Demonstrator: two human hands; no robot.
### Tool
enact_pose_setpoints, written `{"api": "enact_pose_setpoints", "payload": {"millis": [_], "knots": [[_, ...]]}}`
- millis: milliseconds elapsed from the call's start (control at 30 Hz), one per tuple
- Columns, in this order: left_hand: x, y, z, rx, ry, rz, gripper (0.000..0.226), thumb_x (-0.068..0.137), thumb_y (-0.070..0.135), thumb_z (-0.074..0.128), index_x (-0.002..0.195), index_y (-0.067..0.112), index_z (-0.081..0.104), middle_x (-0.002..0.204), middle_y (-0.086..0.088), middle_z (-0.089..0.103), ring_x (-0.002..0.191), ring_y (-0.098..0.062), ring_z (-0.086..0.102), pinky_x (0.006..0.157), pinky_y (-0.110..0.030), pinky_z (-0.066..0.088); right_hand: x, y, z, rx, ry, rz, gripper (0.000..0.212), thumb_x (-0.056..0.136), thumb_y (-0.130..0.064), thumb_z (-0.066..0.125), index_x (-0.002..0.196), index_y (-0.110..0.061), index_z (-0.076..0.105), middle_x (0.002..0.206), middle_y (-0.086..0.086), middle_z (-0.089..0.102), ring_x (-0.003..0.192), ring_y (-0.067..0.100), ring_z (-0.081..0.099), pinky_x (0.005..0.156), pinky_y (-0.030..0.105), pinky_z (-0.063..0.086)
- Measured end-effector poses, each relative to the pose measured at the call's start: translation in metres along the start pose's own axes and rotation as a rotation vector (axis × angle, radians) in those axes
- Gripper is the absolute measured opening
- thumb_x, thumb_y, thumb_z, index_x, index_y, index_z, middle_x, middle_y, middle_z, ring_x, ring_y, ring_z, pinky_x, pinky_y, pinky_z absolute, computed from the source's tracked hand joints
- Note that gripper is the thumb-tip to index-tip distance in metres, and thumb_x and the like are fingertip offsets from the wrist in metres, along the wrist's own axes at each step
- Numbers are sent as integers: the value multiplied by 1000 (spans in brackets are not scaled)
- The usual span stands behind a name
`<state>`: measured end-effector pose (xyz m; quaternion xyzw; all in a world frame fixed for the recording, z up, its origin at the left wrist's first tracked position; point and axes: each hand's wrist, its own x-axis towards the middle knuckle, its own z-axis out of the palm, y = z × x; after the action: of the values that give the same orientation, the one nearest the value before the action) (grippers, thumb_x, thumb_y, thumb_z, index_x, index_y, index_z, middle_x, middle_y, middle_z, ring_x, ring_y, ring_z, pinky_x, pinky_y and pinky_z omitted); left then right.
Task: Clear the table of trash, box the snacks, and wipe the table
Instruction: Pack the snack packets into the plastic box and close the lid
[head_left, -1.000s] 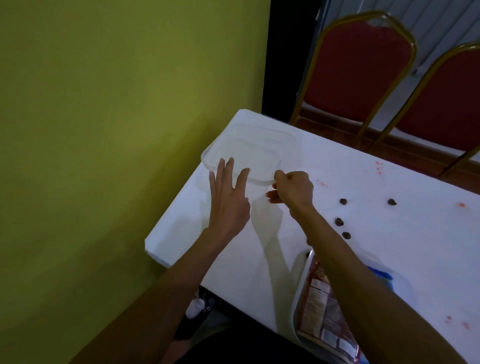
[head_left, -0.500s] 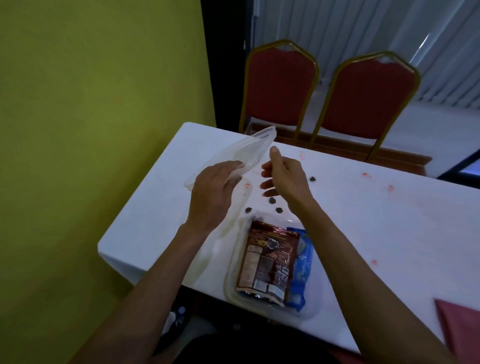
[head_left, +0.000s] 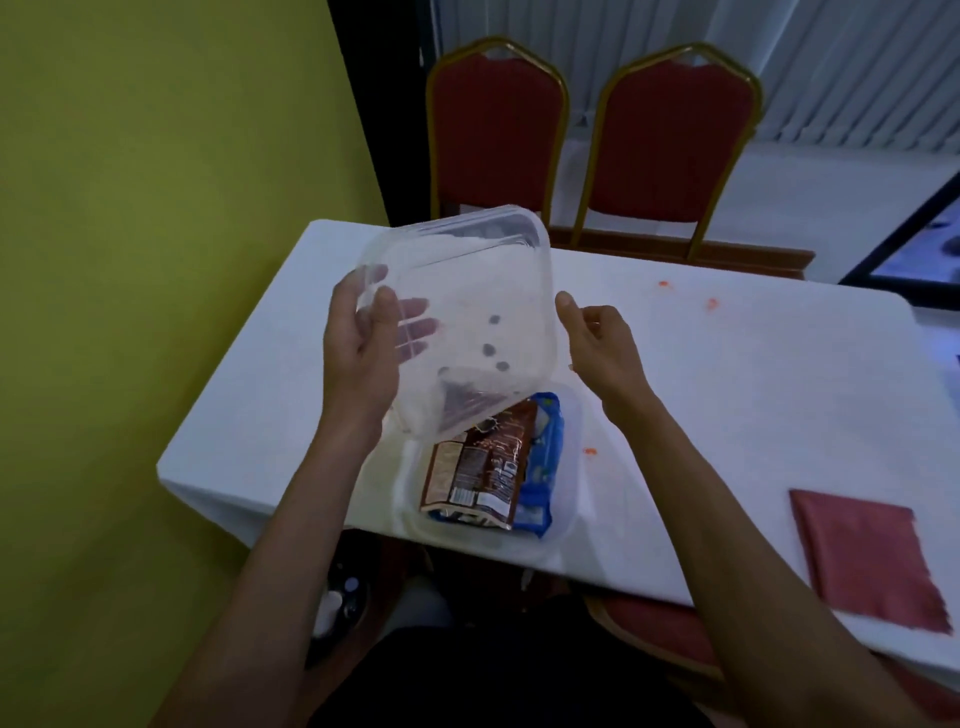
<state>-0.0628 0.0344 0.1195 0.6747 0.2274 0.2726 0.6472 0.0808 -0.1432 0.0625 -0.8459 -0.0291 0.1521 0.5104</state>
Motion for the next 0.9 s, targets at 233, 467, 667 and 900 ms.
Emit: {"api": "enact_pose_setpoints", "payload": {"millis": [233,467,667,900], "knots": [[9,-41,-2,-109,-26,-466,33,103,33,49,130,13,51,104,-14,73,88,-30,75,78,-42,61,-17,25,-22,-81,-122,10,62,91,-70,47,106,-13,64,90,-1,75,67,13,73,70,29,55],[10,-100,-3,279,-91,-497,32,97,37,53,121,17,58,122,-10,66,108,-25,66,91,-43,57,-47,70,-3,-223,-173,109,56,93,-61,55,95,-5,59,76,3,75,54,18,72,62,43,63],[9,-137,-6,738,-197,-408,53,97,45,46,144,19,44,135,-16,56,121,-33,56,100,-46,49,-50,89,15,-568,-77,79,66,89,-74,47,60,-14,41,55,4,55,52,18,53,51,28,41],[16,-158,0,832,-218,-364,47,99,44,44,138,19,48,123,-19,58,115,-37,55,92,-45,50,-38,92,24,-731,38,159,62,85,-78,46,88,-17,51,76,-1,59,67,16,59,59,26,46]]}}
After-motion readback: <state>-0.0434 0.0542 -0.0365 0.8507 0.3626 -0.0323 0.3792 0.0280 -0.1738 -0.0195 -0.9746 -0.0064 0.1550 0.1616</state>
